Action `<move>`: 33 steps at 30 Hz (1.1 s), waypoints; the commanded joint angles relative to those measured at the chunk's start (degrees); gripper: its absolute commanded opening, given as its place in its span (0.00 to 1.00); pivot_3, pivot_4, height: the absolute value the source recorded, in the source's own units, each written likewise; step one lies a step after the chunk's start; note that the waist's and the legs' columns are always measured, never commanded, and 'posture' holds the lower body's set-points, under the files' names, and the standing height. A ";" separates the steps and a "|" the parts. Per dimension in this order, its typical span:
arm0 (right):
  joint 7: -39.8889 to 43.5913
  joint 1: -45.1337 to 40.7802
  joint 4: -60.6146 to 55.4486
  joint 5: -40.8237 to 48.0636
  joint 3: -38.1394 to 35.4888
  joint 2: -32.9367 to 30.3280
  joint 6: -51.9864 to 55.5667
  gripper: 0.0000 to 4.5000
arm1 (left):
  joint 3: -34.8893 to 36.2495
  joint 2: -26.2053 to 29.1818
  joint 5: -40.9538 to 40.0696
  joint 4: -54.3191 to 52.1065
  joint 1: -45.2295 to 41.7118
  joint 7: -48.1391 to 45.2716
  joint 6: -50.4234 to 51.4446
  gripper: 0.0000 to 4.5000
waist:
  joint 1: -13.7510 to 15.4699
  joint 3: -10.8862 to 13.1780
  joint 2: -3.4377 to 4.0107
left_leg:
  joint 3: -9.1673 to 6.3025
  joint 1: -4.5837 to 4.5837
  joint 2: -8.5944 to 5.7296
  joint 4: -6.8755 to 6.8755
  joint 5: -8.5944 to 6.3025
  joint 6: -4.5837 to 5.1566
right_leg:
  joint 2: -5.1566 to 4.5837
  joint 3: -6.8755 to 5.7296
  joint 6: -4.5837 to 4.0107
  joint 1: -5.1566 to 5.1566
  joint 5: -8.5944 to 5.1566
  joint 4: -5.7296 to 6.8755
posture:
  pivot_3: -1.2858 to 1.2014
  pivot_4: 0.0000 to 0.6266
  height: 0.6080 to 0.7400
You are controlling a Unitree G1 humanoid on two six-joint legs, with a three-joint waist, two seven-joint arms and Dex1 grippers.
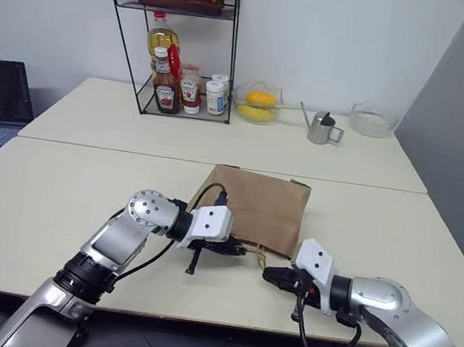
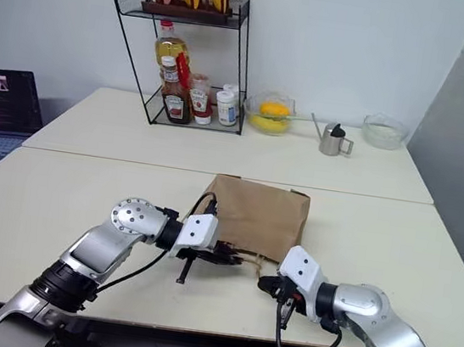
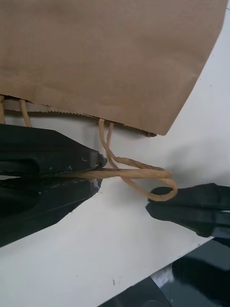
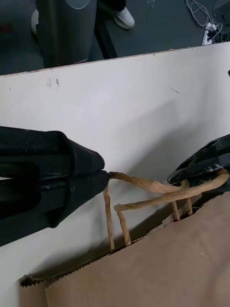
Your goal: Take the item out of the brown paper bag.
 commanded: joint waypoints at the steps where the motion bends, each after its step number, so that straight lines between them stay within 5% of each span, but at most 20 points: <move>1: 0.18 -1.07 -0.47 -0.23 -0.68 0.14 -0.70 0.00 | 1.81 0.57 -1.40 -2.94 -0.39 0.44 0.82 0.01 | 0.00 0.00 0.00 | 0.00 0.00 0.00 0.00 0.00 0.00 | 0.00 0.00 0.00 0.00 0.00 0.00 | 0.52 0.24 1.00; 5: 0.77 -0.33 -1.22 1.46 -2.60 -0.81 0.83 0.00 | 1.96 0.93 -1.40 -3.75 0.03 0.47 1.16 0.01 | 0.00 0.00 0.00 | 0.00 0.00 0.00 0.00 0.00 0.00 | 0.00 0.00 0.00 0.00 0.00 0.00 | 0.52 0.24 1.00; 13: 1.74 1.15 -2.86 2.62 -4.42 -3.25 1.66 0.60 | 2.11 1.35 -1.36 -4.29 0.19 0.50 1.38 0.00 | 0.01 0.00 0.00 | 0.00 0.00 0.01 0.00 0.00 0.00 | 0.00 0.00 0.00 0.00 0.00 0.00 | 0.52 0.24 1.00; 27: -2.32 -2.58 1.57 0.09 -0.83 3.82 1.79 0.60 | 1.82 0.70 -1.29 -4.23 -0.87 0.87 2.36 0.00 | 0.00 0.00 0.00 | 0.00 0.01 0.00 0.00 0.00 0.00 | 0.01 0.00 0.00 0.00 0.00 0.00 | 0.52 0.24 1.00; 33: -2.63 -2.27 2.09 -0.69 -1.09 3.97 0.80 0.23 | 1.95 0.71 -1.26 -4.09 -1.14 1.14 2.30 0.00 | 0.00 0.00 0.00 | 0.00 0.00 0.00 0.00 0.00 0.00 | 0.00 0.00 0.00 0.00 0.00 0.00 | 0.52 0.24 1.00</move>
